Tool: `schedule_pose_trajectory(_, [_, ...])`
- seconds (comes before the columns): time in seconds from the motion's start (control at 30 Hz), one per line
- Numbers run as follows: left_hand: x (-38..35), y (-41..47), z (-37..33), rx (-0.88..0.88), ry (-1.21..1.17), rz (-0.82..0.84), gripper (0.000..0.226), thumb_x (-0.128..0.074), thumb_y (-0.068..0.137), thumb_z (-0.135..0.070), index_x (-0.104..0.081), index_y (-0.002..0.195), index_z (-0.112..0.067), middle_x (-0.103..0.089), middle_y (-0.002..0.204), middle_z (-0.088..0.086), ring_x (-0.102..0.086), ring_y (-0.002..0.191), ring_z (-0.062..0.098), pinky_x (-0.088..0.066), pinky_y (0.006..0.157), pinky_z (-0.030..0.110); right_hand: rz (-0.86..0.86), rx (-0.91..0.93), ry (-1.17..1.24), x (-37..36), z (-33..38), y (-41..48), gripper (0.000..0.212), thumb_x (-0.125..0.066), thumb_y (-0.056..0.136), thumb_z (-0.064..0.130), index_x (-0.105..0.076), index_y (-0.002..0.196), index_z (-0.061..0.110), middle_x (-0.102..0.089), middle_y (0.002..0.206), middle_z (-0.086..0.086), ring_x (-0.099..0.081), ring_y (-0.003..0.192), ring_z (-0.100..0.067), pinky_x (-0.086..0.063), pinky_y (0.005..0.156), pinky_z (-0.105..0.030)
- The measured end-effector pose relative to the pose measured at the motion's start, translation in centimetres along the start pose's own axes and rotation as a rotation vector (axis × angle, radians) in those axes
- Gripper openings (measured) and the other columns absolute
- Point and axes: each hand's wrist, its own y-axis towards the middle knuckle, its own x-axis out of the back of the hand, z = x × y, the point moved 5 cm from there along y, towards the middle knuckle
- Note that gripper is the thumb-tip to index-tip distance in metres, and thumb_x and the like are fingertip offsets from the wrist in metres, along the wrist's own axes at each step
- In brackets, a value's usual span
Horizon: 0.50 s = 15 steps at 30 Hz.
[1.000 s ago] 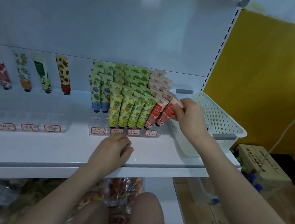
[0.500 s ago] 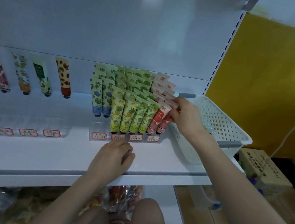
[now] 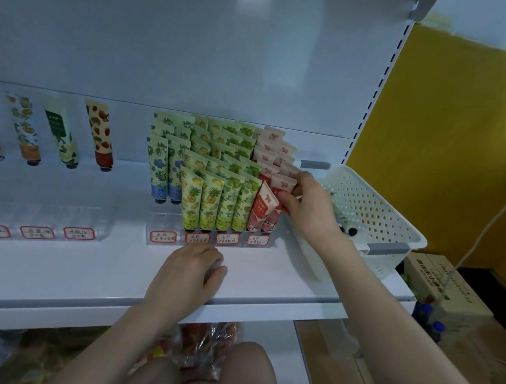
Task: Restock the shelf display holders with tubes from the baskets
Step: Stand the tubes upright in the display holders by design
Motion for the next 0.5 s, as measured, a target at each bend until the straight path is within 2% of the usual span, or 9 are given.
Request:
schedule_pose_trajectory(0.17, [-0.03,-0.14,-0.01,0.012,-0.001,0.018,0.039,-0.039,0.083,-0.036,-0.066,0.075,-0.009,-0.065,0.074,0.002,-0.058,0.070,0.018,-0.053,0.061,0.029,0.023,-0.007,-0.018,-0.11,-0.07,0.12,0.034,-0.054,0.092,0.009,-0.047,0.123,0.000,-0.062,0.112,-0.016,-0.058,0.102,-0.028,-0.029,0.059,-0.014])
schedule_pose_trajectory(0.27, [0.06,-0.17,-0.10,0.008,-0.011,0.018,0.040,-0.039,0.084,-0.036,-0.066,0.076,-0.008,-0.065,0.076,0.002,-0.059,0.070,0.019,-0.054,0.062,0.030,0.045,-0.022,-0.036,-0.07,0.01,0.17,0.033,-0.054,0.092,0.010,-0.047,0.123,0.001,-0.062,0.114,-0.014,-0.058,0.102,-0.026,-0.032,0.062,-0.015])
schedule_pose_trajectory(0.4, [0.17,-0.17,-0.15,0.012,0.014,0.017,0.040,-0.038,0.083,-0.036,-0.067,0.076,-0.009,-0.065,0.076,0.001,-0.060,0.071,0.018,-0.052,0.064,0.028,0.091,-0.035,-0.089,0.04,0.17,0.39,0.029,-0.053,0.093,0.011,-0.047,0.119,0.000,-0.062,0.114,-0.016,-0.059,0.101,-0.029,-0.041,0.071,-0.026])
schedule_pose_trajectory(0.5, [0.19,-0.17,-0.14,0.022,0.018,0.022,0.037,-0.041,0.084,-0.035,-0.068,0.077,-0.010,-0.066,0.078,0.000,-0.060,0.072,0.017,-0.051,0.065,0.026,0.113,-0.042,-0.088,0.13,0.36,0.41,0.029,-0.053,0.093,0.011,-0.047,0.119,0.000,-0.062,0.114,-0.015,-0.059,0.100,-0.027,-0.042,0.071,-0.026])
